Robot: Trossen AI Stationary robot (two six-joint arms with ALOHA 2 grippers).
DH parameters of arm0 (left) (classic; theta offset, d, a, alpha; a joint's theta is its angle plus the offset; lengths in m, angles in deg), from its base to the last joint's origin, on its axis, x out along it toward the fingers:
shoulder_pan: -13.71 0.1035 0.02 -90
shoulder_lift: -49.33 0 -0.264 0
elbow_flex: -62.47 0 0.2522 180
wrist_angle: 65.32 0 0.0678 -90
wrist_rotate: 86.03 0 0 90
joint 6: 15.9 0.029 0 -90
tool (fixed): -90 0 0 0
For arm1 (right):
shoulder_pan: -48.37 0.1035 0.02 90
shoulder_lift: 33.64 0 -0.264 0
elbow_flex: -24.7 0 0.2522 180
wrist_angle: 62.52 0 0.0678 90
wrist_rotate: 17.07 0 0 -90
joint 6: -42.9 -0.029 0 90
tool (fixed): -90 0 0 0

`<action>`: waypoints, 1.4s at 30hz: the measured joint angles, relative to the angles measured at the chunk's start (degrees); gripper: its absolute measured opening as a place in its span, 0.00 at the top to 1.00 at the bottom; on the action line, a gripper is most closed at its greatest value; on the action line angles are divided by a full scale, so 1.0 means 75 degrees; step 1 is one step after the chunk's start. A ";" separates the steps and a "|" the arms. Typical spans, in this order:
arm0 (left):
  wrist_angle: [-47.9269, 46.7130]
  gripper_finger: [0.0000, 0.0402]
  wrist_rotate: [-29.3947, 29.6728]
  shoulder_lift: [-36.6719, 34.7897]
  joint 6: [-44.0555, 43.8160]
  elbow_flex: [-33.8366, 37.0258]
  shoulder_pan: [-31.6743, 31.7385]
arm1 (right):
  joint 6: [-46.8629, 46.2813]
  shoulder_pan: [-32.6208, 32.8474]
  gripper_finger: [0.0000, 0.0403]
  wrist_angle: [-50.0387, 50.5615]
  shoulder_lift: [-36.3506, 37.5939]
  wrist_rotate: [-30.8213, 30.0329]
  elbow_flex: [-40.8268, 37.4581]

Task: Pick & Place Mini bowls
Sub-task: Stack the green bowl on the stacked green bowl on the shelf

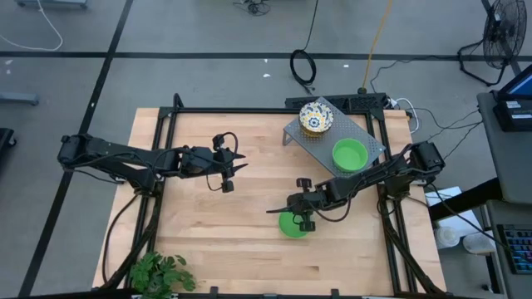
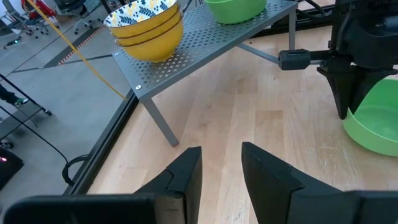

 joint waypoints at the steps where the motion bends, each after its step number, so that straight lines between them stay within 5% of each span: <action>1: 0.0002 0.71 0.0003 0.0000 0.0000 0.0000 0.0000 | 0.0000 0.0000 1.00 0.0001 -0.0002 0.0002 0.0000; 42: 0.0002 0.71 0.0003 0.0000 -0.0003 0.0001 -0.0002 | 0.0227 0.0000 1.00 -0.0008 -0.0002 0.0000 0.0000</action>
